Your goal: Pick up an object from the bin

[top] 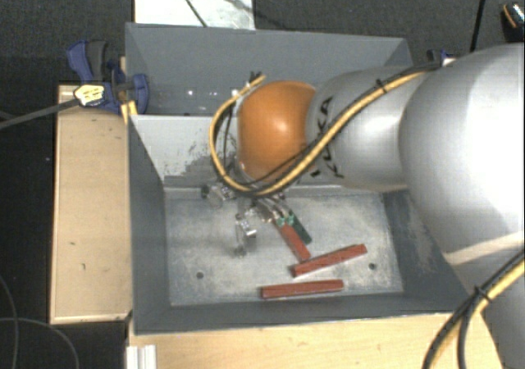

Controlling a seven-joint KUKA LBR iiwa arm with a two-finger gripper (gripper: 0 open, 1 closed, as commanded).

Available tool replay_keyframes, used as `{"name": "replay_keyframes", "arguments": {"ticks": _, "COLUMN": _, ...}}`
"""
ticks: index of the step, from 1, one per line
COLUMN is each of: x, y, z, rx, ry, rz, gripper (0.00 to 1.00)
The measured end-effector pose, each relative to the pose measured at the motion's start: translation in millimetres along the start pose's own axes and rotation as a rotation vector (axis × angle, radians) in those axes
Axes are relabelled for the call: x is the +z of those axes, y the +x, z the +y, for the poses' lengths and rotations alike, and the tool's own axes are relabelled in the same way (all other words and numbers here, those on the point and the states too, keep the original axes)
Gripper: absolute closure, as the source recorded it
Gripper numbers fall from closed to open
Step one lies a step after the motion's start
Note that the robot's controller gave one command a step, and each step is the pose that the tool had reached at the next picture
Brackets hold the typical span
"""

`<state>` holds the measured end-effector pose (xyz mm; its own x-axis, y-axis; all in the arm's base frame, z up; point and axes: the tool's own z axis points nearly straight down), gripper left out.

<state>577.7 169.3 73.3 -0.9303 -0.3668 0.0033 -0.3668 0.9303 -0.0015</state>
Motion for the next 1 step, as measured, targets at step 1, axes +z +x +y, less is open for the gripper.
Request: {"name": "replay_keyframes", "arguments": {"ticks": 1, "x": -2.3, "y": -1.3, "z": 2.8, "rx": 0.003, "ry": -0.002, "rz": -0.003, "gripper": 1.0}}
